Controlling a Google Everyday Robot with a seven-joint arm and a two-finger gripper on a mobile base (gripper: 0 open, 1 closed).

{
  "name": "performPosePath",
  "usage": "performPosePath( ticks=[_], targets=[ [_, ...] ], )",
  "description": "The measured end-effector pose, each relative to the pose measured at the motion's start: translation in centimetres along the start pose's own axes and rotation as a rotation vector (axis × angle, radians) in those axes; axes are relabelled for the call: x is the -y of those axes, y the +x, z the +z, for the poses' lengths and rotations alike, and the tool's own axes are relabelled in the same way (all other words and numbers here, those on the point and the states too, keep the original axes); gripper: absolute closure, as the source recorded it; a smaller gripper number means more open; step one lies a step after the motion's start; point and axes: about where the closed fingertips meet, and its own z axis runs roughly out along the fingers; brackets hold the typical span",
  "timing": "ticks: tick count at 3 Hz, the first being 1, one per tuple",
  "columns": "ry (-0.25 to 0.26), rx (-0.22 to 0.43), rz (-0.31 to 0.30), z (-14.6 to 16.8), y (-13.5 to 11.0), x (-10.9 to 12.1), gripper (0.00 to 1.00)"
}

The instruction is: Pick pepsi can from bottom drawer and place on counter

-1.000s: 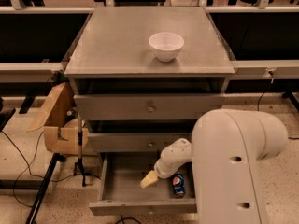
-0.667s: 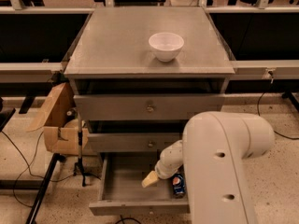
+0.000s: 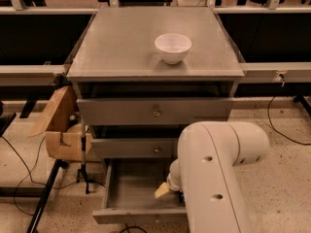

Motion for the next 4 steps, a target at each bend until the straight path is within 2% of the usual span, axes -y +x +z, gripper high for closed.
performPosePath(
  ticks=[1,2,4],
  targets=[
    [0.017,-0.034,0.033,1.5,0.8,0.4,0.00],
    [0.020,-0.074,0.093,2.8,1.5,0.9,0.00],
    [0.018,-0.138,0.229,5.7,3.1,3.5,0.00]
  ],
)
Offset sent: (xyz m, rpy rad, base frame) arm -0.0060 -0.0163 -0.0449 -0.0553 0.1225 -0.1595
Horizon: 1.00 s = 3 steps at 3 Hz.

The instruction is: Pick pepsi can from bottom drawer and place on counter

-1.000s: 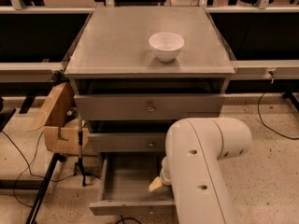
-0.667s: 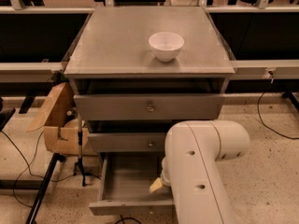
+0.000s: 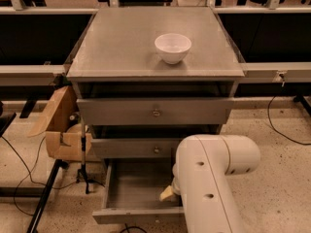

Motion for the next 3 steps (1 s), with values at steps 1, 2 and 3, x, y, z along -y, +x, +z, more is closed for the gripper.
performPosePath(
  ticks=[1,2,3],
  targets=[
    [-0.002,-0.008,0.035,1.0,-0.5,0.7,0.00],
    [-0.022,-0.011,0.061,2.4,-1.1,0.9,0.00],
    [-0.049,-0.009,0.074,3.7,-1.7,0.7,0.00]
  ],
)
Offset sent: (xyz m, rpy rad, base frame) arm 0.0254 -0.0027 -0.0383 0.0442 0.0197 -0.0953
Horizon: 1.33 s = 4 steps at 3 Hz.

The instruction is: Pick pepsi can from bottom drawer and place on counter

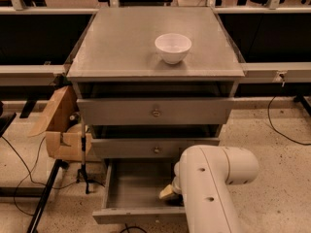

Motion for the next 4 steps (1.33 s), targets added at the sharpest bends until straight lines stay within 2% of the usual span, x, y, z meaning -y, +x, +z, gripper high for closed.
performPosePath(
  ticks=[1,2,4],
  targets=[
    [-0.017,-0.002,0.003,1.0,-0.3,-0.2,0.00],
    [-0.028,-0.006,-0.002,1.7,-0.3,-0.4,0.18],
    [-0.017,0.000,-0.010,0.7,-0.1,-0.4,0.66]
  ],
)
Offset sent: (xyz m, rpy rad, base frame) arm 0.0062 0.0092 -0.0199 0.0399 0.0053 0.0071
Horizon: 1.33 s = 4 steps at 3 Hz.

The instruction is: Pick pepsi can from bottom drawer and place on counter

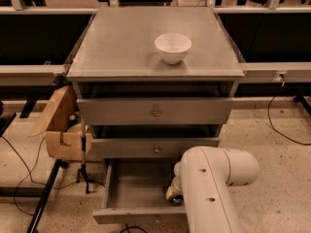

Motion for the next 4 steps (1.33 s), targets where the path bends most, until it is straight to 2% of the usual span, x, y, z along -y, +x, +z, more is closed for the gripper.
performPosePath(
  ticks=[1,2,3,4],
  targets=[
    [0.019,0.042,-0.045,-3.2,0.1,-1.1,0.95],
    [0.025,0.085,-0.102,-6.7,0.7,-2.1,1.00],
    [0.003,0.109,-0.190,-11.4,1.8,-2.9,1.00],
    [-0.016,0.127,-0.302,-16.8,2.6,-2.9,1.00]
  ],
)
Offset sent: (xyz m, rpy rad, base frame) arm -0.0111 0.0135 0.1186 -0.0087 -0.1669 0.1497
